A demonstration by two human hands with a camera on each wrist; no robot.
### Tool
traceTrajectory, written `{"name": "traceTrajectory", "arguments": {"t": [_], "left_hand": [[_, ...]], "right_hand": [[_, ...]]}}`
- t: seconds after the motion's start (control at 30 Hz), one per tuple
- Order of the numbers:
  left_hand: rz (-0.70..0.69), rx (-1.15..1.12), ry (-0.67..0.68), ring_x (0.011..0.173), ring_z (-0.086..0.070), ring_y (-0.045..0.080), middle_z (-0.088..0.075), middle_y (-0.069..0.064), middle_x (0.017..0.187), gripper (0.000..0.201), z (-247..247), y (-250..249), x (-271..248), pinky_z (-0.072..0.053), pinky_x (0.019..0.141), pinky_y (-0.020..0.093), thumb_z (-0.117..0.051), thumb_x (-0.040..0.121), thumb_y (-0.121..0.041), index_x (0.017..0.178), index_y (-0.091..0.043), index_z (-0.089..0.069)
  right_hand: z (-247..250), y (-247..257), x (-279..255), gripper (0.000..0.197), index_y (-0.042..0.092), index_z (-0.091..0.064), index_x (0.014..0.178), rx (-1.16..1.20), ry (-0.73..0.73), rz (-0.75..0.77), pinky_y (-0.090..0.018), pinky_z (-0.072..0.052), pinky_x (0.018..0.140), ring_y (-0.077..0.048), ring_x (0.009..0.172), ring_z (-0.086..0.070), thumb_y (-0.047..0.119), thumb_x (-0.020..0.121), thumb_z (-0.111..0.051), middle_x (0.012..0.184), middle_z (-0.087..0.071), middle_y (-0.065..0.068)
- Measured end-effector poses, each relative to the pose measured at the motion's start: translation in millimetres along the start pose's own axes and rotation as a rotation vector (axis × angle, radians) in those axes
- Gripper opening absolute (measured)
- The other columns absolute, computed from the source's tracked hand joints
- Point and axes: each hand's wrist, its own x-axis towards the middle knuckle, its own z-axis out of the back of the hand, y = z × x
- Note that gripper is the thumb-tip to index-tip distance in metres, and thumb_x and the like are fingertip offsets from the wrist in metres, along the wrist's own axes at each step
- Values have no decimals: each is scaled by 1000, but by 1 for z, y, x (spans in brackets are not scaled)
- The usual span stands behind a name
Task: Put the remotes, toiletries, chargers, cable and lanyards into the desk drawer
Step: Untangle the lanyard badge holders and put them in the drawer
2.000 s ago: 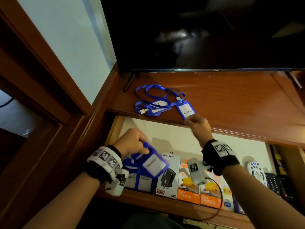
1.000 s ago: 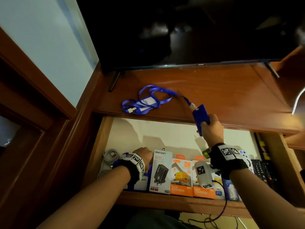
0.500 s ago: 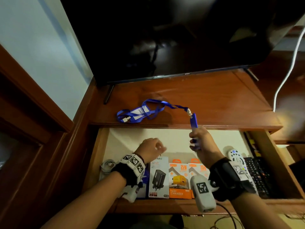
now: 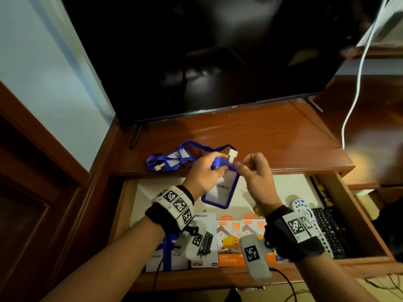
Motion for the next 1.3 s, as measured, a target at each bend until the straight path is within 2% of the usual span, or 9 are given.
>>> {"name": "traceTrajectory", "arguments": {"t": [0.13, 0.3, 0.37, 0.53, 0.7, 0.9, 1.1, 1.2, 1.3], "left_hand": [[-155, 89, 227, 87, -63, 28, -68, 10, 95, 18, 6, -10, -8, -49, 80, 39, -62, 86, -11, 102, -21, -63], [-137, 80, 282, 91, -64, 23, -70, 7, 97, 22, 15, -17, -6, -49, 85, 42, -61, 79, -22, 101, -22, -64], [-104, 79, 285, 84, -63, 15, -69, -2, 90, 23, 21, -15, -7, -50, 80, 37, -60, 78, -24, 101, -24, -65], [10, -168, 122, 71, -55, 1, -61, -5, 83, 23, 30, -13, -11, -43, 68, 17, -54, 89, 2, 100, -15, -63], [97, -553, -127, 88, -60, 29, -65, 20, 99, 23, 15, -13, -19, -49, 80, 39, -51, 91, 3, 107, -8, -63], [81, -561, -276, 91, -65, 26, -68, 14, 105, 22, 6, -13, -26, -56, 77, 37, -59, 89, -6, 111, -12, -61], [-76, -31, 185, 104, -59, 9, -56, -8, 121, 64, 50, -1, -18, -49, 90, 28, -78, 71, -20, 122, -43, -47], [-7, 277, 583, 103, -62, 9, -63, -5, 116, 46, 65, -11, -17, -52, 89, 25, -78, 75, -21, 116, -28, -58], [115, 264, 731, 86, -66, 1, -70, -6, 96, 23, 65, -12, -23, -51, 77, 16, -74, 79, -16, 100, -21, -66]], "right_hand": [[14, 19, 9, 30, 5, -57, 105, 134, 165, 80, -14, -44, 76, -6, 88, -55, 28, 87, -50, 103, -56, -5], [19, 23, 25, 67, -13, -50, 69, 39, 304, -47, -20, -34, 49, -15, 46, -39, 52, 84, -50, 56, -43, -10], [24, 26, 30, 57, -7, -45, 61, 42, 286, -11, -17, -26, 43, -10, 41, -28, 44, 85, -55, 47, -37, 1], [31, 30, 29, 46, -2, -46, 64, 84, 235, 23, -25, -20, 47, -11, 46, -26, 35, 84, -62, 48, -33, 9], [-5, 23, -9, 23, 9, -53, 84, 233, 279, -17, -21, -30, 44, -7, 51, -43, 31, 82, -61, 62, -55, 10], [-23, 11, -28, 12, 8, -59, 104, 269, 277, -98, -21, -47, 61, -10, 71, -60, 14, 95, -54, 82, -67, 6], [7, 19, -24, 18, 2, -64, 102, 263, 575, -257, -24, -49, 61, -17, 68, -63, 12, 86, -63, 81, -68, -6], [16, 20, -21, 26, 8, -68, 96, 66, 735, -340, -24, -48, 57, -17, 66, -63, 23, 76, -65, 78, -69, -5], [17, 19, -18, 23, 10, -70, 91, 28, 798, -366, -23, -49, 58, -18, 68, -66, 22, 72, -66, 79, -71, -6]]}}
